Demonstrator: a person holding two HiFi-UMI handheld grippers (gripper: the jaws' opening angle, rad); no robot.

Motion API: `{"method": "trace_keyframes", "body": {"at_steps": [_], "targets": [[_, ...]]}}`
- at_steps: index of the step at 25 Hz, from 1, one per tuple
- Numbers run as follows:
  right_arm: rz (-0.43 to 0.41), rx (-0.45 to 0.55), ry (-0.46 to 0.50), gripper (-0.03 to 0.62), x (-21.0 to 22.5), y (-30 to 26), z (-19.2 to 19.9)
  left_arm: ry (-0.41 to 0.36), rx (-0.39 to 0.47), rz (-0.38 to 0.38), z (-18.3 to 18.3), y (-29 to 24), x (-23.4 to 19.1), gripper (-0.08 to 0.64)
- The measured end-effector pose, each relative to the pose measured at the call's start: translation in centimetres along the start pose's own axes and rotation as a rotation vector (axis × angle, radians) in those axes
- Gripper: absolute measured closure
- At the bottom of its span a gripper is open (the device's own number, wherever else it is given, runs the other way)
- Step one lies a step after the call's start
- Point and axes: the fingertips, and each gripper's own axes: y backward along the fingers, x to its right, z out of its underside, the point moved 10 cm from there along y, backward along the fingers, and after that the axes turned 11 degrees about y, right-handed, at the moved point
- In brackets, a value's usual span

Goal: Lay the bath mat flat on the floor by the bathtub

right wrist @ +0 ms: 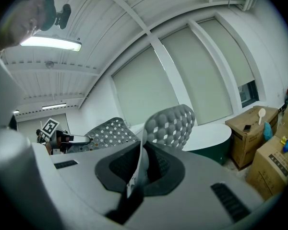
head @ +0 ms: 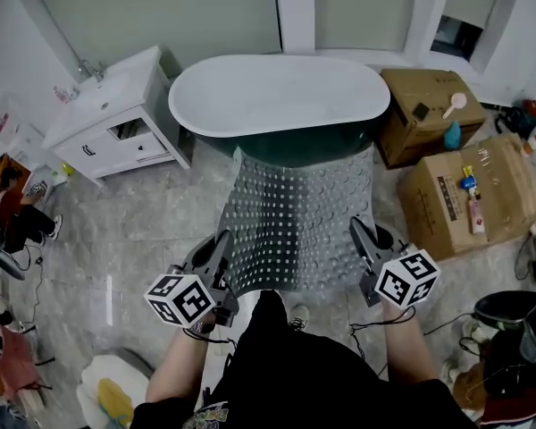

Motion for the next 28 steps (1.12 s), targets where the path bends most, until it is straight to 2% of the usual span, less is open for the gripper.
{"method": "trace_keyframes", "body": {"at_steps": [13,28], "targets": [[-0.008,0.001,0.019,0.563,2.1,-1.4,-0.9,-0.009,0.017,-0.014,-0.4,-2.4,0.1,0.529],[-0.015,0.018,0.013,0.563,2.5,-2.4,-1.7,-0.023,0.019,-0.018,-1.4,-3.1,0.2,0.529]]}}
